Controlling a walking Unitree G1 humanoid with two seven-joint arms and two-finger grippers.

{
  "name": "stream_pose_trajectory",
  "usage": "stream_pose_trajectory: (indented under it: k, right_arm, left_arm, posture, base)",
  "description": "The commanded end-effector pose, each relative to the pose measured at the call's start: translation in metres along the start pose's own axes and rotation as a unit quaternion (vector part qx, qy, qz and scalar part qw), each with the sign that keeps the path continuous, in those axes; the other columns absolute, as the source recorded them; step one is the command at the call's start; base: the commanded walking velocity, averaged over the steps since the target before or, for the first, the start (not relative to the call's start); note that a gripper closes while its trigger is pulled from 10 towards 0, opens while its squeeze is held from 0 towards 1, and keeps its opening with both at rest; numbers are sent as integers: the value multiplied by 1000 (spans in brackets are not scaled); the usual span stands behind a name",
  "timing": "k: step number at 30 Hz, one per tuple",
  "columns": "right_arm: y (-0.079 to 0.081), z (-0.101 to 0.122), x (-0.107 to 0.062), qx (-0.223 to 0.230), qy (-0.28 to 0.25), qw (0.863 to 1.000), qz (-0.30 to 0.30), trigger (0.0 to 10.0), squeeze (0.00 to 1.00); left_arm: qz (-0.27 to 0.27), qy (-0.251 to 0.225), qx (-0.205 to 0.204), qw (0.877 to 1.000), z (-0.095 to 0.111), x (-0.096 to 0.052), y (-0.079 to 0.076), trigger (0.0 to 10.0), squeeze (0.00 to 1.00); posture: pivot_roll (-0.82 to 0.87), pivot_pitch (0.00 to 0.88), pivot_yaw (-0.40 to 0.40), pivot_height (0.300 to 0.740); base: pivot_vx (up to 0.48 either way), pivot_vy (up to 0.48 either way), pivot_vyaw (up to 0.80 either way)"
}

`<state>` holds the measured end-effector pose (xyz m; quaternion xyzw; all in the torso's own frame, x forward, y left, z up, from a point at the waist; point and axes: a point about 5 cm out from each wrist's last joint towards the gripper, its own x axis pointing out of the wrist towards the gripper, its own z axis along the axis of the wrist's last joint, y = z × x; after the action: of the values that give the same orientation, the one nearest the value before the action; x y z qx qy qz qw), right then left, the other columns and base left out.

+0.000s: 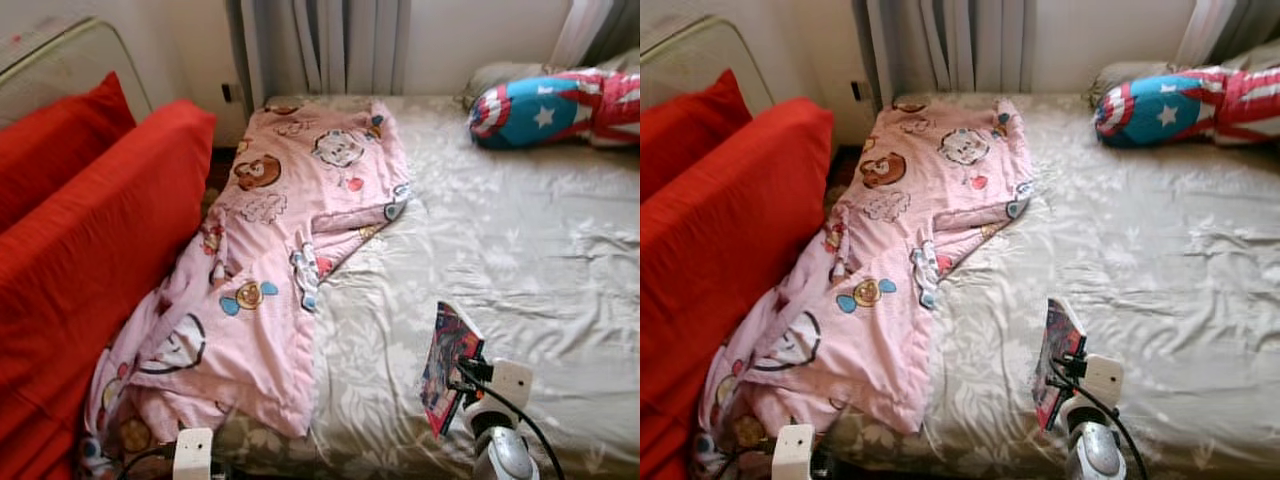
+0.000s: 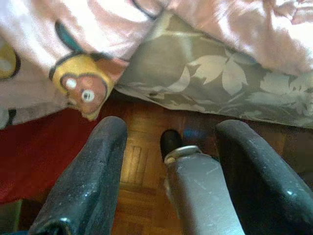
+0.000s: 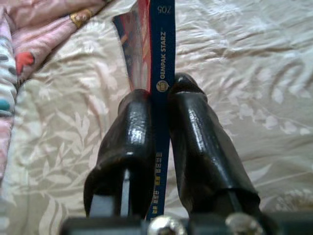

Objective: Clean up the room

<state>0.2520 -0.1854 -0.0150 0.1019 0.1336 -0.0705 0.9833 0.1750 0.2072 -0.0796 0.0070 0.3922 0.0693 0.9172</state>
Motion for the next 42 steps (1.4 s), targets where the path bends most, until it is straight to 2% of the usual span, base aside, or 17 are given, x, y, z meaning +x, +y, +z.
stream_pose_trajectory:
  k: [1, 17, 19, 23, 42]
  right_arm:
    - [-9, 2, -2, -4, -6, 1000, -12, 10000, 0]
    - [-4, -1, -2, -6, 1, 1000, -4, 10000, 0]
    - [-4, -3, -2, 7, 7, 1000, -6, 10000, 0]
    - [-4, -2, -2, -8, 1, 1000, -5, 10000, 0]
    - [2, -4, -3, -14, 5, 1000, 11, 10000, 0]
  left_arm:
    - [0, 10, -1, 1000, -5, -1, -3, 10000, 0]
    - [-1, 14, 2, 1000, -6, -1, -4, 10000, 0]
    - [-2, 15, 3, 1000, -7, -2, -4, 10000, 0]
    - [-3, 16, 3, 1000, -8, -2, -4, 10000, 0]
    - [-3, 22, 6, 1000, -11, -3, -4, 10000, 0]
  posture:
    - [-161, 101, 1, 740]
    - [-165, 93, 5, 740]
    - [-167, 92, 5, 740]
    - [-168, 89, 6, 740]
    - [-171, 84, 9, 740]
  base:
    - [0, -289, 0]
    - [0, -289, 0]
    - [0, -289, -712]
    - [0, -289, -356]
    - [0, -290, 0]
